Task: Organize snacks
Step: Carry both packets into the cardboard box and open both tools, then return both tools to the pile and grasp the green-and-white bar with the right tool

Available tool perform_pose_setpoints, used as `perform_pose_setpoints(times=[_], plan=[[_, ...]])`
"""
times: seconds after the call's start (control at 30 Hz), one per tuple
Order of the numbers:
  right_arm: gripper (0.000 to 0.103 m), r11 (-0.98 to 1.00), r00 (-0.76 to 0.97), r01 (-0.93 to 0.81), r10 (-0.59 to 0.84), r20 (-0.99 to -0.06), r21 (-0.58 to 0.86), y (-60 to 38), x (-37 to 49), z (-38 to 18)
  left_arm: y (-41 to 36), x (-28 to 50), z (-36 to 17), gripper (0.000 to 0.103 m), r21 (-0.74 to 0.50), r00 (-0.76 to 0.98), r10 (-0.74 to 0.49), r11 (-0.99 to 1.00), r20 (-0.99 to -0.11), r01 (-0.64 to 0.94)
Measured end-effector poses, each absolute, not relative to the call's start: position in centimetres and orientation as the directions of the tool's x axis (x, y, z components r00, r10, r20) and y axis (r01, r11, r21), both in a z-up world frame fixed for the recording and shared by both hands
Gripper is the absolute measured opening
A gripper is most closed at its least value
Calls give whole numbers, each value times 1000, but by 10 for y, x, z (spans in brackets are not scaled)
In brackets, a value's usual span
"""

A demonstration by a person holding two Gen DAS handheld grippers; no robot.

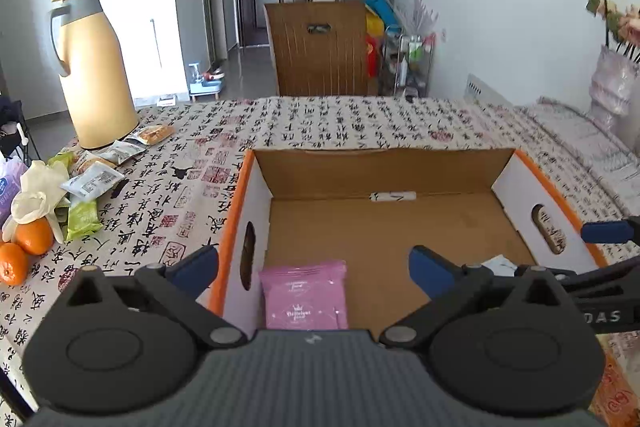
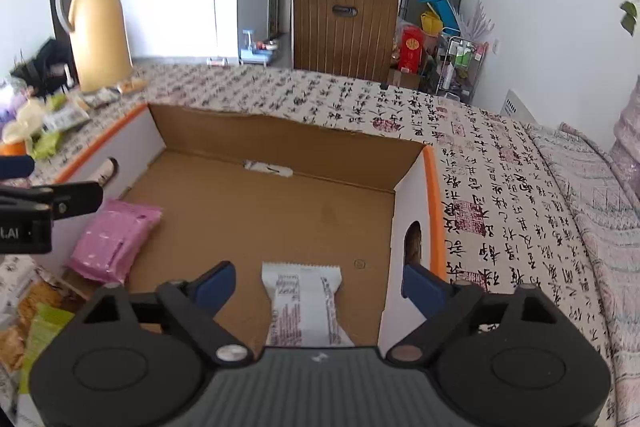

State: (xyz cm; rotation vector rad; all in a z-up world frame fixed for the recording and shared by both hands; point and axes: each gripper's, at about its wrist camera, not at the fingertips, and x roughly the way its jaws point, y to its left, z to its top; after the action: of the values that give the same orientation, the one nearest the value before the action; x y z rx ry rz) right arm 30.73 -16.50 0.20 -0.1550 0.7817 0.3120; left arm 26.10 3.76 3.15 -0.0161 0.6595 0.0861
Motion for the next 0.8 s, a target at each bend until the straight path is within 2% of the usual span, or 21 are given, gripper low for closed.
perform_pose_setpoints(times=[0.03,0.5,0.8], plan=[[103,944,673,-330,223,-705,-16,-168,305,4,39,258,33,103,5,790,71,996,-608,-87],[103,943,791,-331,294,-537,29,-210,205,36,25,171,51,103,-32,873,31,998,-486,-53],[103,940,828,-339,311,-467,25,-235,129,30,19,113,42,103,-74,903,21,995,-429,-59]])
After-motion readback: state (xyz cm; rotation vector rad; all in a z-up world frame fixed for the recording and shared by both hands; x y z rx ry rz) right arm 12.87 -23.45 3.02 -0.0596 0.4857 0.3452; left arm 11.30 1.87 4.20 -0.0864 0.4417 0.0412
